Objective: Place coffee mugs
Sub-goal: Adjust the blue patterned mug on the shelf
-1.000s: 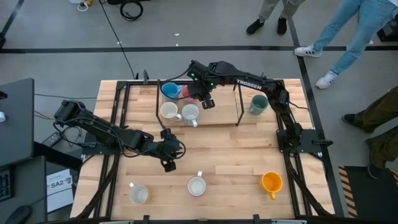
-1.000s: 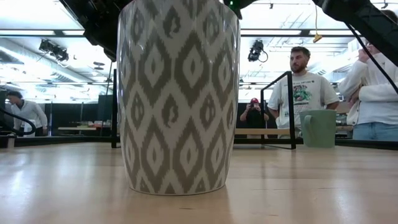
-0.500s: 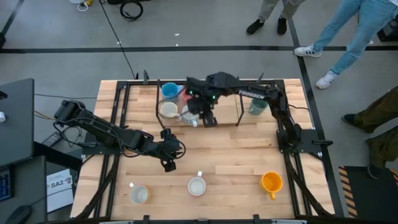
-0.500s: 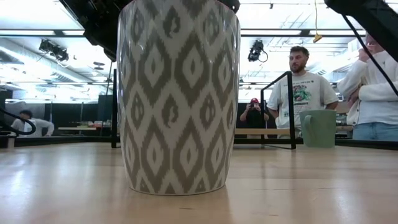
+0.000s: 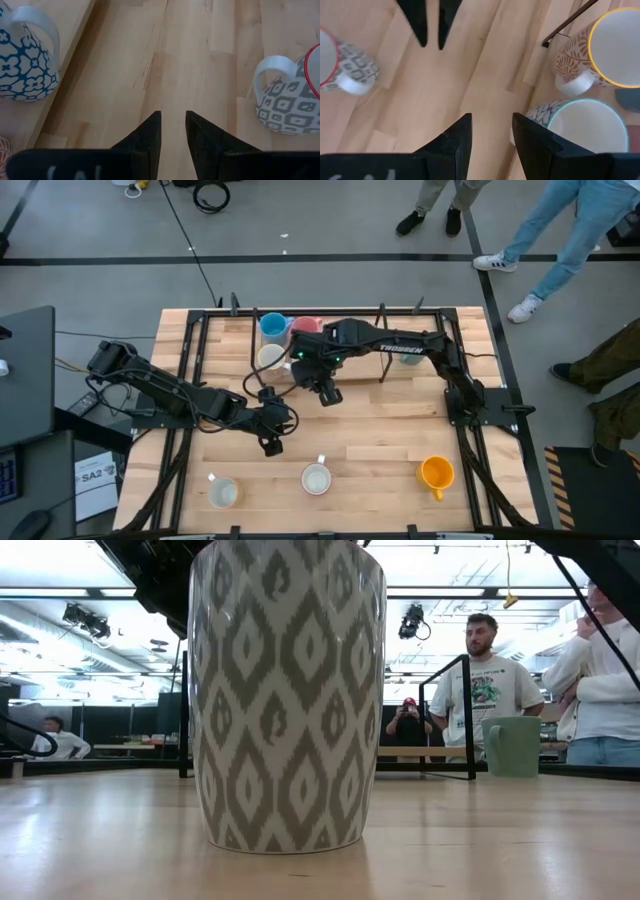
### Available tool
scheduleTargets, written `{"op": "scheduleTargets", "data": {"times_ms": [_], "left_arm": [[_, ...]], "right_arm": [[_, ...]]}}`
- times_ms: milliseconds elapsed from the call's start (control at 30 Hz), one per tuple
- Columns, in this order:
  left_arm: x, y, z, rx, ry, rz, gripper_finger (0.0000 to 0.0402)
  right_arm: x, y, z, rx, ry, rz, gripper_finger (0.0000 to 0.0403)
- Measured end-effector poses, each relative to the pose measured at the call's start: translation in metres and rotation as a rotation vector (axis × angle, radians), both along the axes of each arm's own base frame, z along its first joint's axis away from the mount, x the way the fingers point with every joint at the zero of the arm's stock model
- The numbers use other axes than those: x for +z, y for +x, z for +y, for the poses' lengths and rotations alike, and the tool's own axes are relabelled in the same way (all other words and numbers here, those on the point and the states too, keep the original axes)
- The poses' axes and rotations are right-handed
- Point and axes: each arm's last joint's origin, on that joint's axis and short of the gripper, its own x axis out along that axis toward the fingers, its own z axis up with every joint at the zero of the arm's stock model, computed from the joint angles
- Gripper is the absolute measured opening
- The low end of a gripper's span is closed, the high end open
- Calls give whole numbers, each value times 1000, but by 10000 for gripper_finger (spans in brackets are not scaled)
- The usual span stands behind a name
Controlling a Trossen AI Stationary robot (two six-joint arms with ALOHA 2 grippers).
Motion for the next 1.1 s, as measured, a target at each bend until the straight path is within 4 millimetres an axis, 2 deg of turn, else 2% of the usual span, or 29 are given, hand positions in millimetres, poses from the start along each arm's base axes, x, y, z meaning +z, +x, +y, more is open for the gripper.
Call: {"op": "scheduleTargets", "data": {"times_ms": [233,400,800,1100], "left_arm": [[0,0,0,0,0,-1,96],[0,0,0,0,0,-2,96],[0,0,0,0,0,-2,96],[0,0,0,0,0,-2,96]], "right_arm": [[-29,6,-10,-40,8,36,146],[-37,7,-22,-65,8,39,146],[-38,4,-45,-114,16,37,146],[-36,7,-34,-49,78,9,146]]}}
